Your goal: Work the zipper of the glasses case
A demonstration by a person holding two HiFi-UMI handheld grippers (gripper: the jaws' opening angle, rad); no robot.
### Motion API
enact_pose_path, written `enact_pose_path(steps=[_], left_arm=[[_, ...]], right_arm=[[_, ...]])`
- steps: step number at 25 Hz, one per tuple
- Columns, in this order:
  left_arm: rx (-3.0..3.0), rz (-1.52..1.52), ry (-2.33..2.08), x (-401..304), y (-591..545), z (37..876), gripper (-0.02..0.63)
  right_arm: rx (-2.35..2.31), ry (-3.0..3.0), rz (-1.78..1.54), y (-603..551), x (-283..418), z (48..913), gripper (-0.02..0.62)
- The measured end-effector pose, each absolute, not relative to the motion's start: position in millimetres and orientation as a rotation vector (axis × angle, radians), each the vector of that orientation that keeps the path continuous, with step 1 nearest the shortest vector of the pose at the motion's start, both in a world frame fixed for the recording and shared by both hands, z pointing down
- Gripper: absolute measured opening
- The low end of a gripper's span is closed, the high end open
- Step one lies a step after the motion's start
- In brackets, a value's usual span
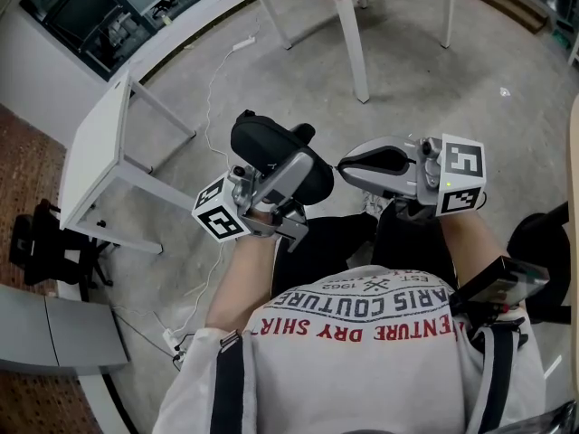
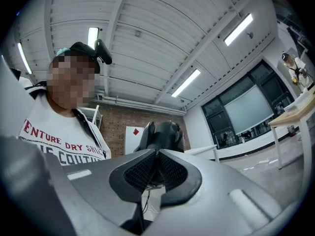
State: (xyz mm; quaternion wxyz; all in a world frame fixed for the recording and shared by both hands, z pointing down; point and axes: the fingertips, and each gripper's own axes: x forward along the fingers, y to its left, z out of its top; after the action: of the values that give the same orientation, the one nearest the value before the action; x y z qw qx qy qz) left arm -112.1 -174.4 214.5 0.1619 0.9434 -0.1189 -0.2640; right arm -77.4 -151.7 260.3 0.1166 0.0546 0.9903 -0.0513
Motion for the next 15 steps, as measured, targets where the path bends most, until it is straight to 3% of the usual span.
enact_pose_path(steps=[15], left_arm=[[2.542,-0.956,-0.432,-130,-193,201,0.247]], right_arm=[[0.122,2.839,-0.257,-159,-76,264,0.020]])
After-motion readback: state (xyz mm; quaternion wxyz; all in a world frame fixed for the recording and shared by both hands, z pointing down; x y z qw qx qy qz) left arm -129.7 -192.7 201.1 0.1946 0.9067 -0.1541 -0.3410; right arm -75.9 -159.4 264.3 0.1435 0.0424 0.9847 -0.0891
